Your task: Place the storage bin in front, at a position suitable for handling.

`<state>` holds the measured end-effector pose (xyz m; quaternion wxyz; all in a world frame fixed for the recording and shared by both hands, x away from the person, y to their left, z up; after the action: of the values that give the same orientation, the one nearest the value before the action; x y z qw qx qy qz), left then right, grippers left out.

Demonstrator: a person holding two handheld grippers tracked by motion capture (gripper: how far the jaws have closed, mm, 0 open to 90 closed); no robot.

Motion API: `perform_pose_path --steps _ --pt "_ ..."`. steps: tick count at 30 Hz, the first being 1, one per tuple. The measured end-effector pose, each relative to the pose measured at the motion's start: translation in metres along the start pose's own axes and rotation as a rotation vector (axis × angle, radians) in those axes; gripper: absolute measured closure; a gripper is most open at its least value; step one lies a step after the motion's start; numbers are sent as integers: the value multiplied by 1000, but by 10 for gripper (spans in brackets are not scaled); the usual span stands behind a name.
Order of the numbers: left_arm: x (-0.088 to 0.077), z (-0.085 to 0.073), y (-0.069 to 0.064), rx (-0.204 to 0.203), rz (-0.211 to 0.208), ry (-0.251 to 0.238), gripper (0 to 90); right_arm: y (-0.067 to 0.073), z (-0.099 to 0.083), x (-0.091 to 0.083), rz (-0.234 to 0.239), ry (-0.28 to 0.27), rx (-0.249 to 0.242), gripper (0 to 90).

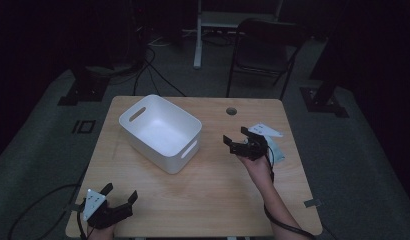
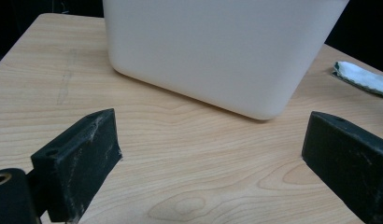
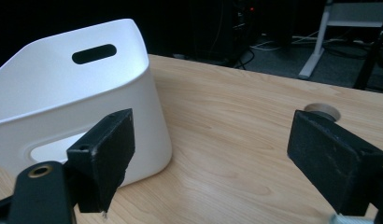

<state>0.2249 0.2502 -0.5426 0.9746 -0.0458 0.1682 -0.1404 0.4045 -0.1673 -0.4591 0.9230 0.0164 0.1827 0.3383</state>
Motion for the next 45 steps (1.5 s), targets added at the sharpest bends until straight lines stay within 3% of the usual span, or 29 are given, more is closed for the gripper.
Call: perform_pose_path --steps 18,33,40,42,43,45 --pt "-2 1 4 -19 2 -6 42 29 21 52 74 31 -11 148" --pt "-4 2 6 -31 7 -16 42 42 29 95 85 90 -28 171" --pt "-4 2 4 -28 4 -19 42 44 29 108 71 120 -53 230" --pt "-3 2 4 -30 2 -18 41 45 29 112 83 132 -41 257" --pt "-3 2 5 -30 3 -18 41 46 30 115 69 134 -63 322" --pt "-3 2 5 -32 4 -18 41 47 31 117 71 137 -72 338"
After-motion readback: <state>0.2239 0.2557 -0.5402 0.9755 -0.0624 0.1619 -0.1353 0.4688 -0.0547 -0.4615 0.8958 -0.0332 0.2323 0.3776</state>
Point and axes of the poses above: each handheld gripper's, and its own axes: x roughly forward along the jaws, z roughly out of its top, y roughly to its left, the point moved 3 cm from there along x, roughly forward along the jaws, and after that the axes turned 3 degrees about z, right-handed, at the moved point
